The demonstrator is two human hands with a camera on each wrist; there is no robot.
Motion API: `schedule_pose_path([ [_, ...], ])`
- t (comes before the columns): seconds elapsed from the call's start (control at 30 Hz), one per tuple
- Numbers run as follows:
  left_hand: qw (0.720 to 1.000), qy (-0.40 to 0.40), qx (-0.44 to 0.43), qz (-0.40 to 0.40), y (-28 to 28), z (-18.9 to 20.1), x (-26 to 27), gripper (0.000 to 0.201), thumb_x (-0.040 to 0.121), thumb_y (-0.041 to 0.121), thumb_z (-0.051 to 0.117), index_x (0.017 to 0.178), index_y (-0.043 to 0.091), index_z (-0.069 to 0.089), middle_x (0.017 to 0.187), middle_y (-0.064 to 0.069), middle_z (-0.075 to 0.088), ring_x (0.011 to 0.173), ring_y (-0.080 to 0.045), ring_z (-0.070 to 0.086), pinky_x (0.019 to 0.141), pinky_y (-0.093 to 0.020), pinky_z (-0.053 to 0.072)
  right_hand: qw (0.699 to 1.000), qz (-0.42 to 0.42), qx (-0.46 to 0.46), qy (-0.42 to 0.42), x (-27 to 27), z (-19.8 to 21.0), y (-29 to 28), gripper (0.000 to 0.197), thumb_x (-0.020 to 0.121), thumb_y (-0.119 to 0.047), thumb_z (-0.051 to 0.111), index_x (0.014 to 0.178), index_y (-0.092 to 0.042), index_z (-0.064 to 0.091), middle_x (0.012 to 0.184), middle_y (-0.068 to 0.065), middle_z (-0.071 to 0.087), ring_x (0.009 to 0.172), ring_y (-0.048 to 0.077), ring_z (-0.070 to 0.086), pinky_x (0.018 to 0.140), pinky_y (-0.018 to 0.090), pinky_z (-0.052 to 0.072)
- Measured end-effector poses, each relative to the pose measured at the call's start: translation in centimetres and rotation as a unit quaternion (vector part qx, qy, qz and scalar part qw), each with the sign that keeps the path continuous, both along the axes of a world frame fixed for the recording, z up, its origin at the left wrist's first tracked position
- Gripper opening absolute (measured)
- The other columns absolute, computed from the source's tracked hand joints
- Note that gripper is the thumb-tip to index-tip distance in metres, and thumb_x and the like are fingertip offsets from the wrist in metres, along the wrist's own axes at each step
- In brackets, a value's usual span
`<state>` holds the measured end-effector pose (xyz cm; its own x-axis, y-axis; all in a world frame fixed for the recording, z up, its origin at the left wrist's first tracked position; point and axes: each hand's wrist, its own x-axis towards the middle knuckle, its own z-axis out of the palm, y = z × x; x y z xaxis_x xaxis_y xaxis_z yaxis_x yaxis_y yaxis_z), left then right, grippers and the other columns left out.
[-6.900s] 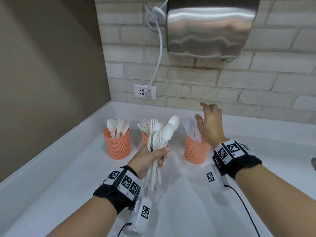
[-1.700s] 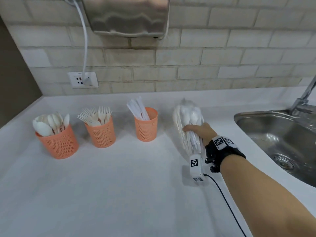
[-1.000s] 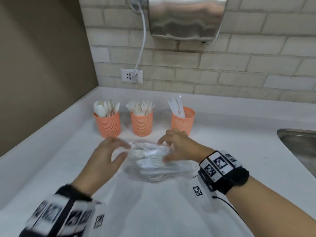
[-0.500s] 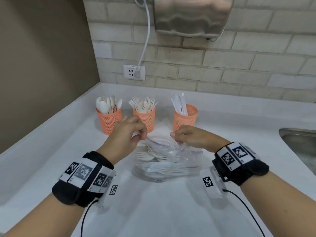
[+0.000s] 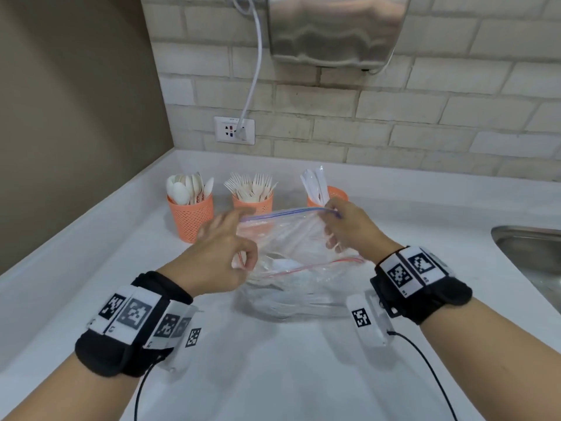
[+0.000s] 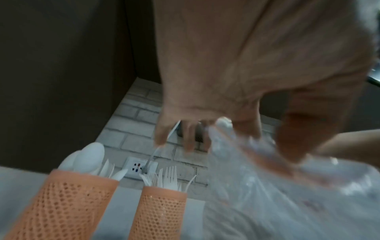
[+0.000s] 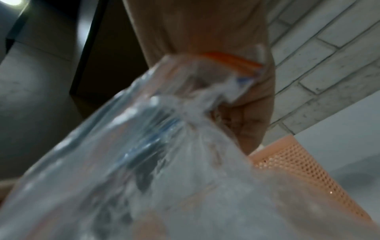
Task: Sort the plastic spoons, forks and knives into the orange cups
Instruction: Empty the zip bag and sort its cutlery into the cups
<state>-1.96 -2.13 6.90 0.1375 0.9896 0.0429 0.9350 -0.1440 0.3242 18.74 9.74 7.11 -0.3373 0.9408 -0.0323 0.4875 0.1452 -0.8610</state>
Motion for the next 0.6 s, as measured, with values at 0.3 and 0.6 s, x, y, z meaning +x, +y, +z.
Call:
schedule_pose_path([
  [0.3, 0.985, -0.072, -0.041, 0.148, 2.3, -2.0, 0.8, 0.028, 0.074, 0.017, 0.071, 0.069, 0.016, 0.044, 0.067, 0.003, 0.044, 0.061, -0.015, 0.042, 0.052, -0.023, 0.032, 0.910, 0.121, -0.045, -0.394, 2.1, -0.7, -0.5, 0.048, 0.081, -0.030, 0.065, 0.119, -0.003, 0.053, 0.093, 0.008, 0.063, 0.072, 0.019, 0.059, 0.068, 0.026, 0.049],
  [0.6, 0.878, -0.422, 0.055, 0.219, 4.3, -1.5, -0.5, 0.054, 0.077, -0.017, 0.059, 0.121, 0.015, 0.056, 0.079, 0.001, 0.048, 0.068, -0.012, 0.050, 0.055, -0.019, 0.047, 0.879, 0.051, -0.255, 0.400, 2.4, -0.3, 0.7, 0.040, 0.097, -0.002, 0.034, 0.074, -0.006, 0.067, 0.063, 0.006, 0.066, 0.063, 0.014, 0.069, 0.062, 0.031, 0.061],
])
